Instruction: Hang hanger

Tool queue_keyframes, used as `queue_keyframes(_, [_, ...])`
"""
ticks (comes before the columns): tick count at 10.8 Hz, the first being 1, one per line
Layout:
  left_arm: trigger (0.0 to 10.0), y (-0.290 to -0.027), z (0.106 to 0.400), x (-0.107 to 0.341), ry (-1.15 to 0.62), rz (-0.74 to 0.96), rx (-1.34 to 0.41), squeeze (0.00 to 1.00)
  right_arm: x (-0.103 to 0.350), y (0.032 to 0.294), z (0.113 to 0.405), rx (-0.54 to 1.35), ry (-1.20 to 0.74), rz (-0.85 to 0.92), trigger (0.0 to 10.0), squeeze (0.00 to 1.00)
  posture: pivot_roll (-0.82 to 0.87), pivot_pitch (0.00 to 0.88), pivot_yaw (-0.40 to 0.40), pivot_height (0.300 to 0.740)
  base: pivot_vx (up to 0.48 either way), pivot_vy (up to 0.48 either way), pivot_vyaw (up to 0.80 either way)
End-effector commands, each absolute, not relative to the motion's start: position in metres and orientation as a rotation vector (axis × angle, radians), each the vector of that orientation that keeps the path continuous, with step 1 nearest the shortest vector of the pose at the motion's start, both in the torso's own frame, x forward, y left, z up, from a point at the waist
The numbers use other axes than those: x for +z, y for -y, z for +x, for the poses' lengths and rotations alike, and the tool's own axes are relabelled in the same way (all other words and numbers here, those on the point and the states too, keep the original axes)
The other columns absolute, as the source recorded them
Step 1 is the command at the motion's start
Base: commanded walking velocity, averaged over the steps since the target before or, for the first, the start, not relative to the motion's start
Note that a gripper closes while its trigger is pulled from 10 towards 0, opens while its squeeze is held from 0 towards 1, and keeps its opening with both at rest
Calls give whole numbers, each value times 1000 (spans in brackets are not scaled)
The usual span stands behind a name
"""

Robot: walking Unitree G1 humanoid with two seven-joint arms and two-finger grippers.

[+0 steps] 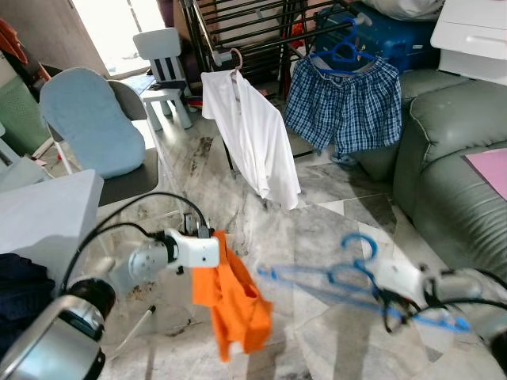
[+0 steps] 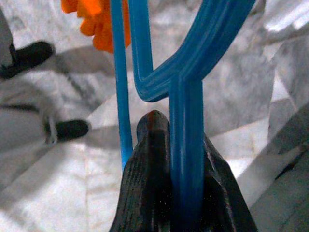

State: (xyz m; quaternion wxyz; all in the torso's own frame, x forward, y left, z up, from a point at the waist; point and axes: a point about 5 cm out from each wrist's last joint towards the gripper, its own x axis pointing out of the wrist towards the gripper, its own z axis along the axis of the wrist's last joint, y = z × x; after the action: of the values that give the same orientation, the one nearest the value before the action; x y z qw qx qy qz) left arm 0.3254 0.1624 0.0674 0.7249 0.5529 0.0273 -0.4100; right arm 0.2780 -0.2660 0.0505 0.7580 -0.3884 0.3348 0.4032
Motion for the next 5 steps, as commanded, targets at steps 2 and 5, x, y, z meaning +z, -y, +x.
queue_keyframes(2, [10000, -164, 324, 68, -50, 1182, -888, 0, 44, 253, 279, 914, -708, -849, 10000, 0, -131, 0, 138, 740, 0, 0, 0])
queue_keyframes(5, [10000, -160, 322, 69, -31, 1165, -896, 0, 40, 242, 282, 941, -702, -844, 10000, 0, -126, 0, 135, 740, 0, 0, 0])
